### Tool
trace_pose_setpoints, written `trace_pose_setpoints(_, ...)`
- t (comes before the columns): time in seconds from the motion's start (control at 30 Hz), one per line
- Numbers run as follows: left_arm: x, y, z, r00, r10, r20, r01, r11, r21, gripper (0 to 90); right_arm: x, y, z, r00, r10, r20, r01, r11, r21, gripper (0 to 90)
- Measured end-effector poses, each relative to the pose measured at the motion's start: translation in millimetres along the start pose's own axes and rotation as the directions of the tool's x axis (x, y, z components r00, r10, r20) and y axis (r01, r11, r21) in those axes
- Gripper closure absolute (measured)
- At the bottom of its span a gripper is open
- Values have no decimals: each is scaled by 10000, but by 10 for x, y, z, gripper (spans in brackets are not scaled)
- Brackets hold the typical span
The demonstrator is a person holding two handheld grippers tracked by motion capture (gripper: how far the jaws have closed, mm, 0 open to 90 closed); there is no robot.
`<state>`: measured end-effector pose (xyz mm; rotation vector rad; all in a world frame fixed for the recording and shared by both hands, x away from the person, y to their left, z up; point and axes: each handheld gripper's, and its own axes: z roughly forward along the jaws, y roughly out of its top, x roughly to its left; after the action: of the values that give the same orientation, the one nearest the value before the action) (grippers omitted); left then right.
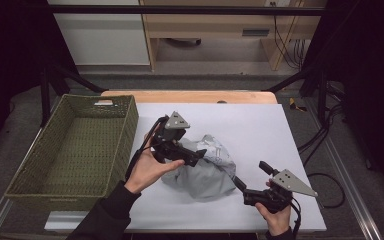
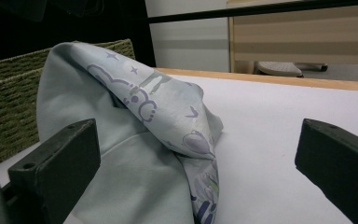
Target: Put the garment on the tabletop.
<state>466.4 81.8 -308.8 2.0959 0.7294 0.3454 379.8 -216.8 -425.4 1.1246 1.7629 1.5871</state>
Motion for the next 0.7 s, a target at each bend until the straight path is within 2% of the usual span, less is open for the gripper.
trace_pose_setpoints(0.17, 42, -194, -99, 9996, -209, 167, 219, 9978, -619, 47, -6, 3, -3, 10000, 0, -17, 0, 10000, 14, 2)
trace_pose_setpoints(0.27, 90, -326, -152, 9992, -381, 153, 395, 9930, -1116, 48, -12, 10, -8, 10000, 2, 3, -2, 10000, 37, 2)
trace_pose_setpoints(0.33, 123, -421, -179, 9991, -419, 41, 421, 9872, -1537, 50, -23, 12, -12, 10000, -38, -30, 38, 10000, -33, 2)
trace_pose_setpoints(0.43, 155, -535, -204, 9985, -523, 134, 539, 9836, -1724, 51, -26, 13, -18, 10000, 40, 20, -40, 10000, -12, 2)
trace_pose_setpoints(0.53, 147, -626, -237, 9991, -417, -36, 405, 9858, -1630, 45, -33, 17, -15, 10000, 19, 45, -18, 10000, -50, 2)
trace_pose_setpoints(0.63, 126, -726, -292, 9989, -473, -11, 462, 9810, -1883, 42, -28, 20, -25, 10000, 68, 68, -67, 10000, -63, 2)
trace_pose_setpoints(0.7, 126, -773, -321, 9987, -511, 10, 504, 9806, -1892, 42, -28, 27, -36, 10000, 39, 65, -39, 10000, -4, 2)
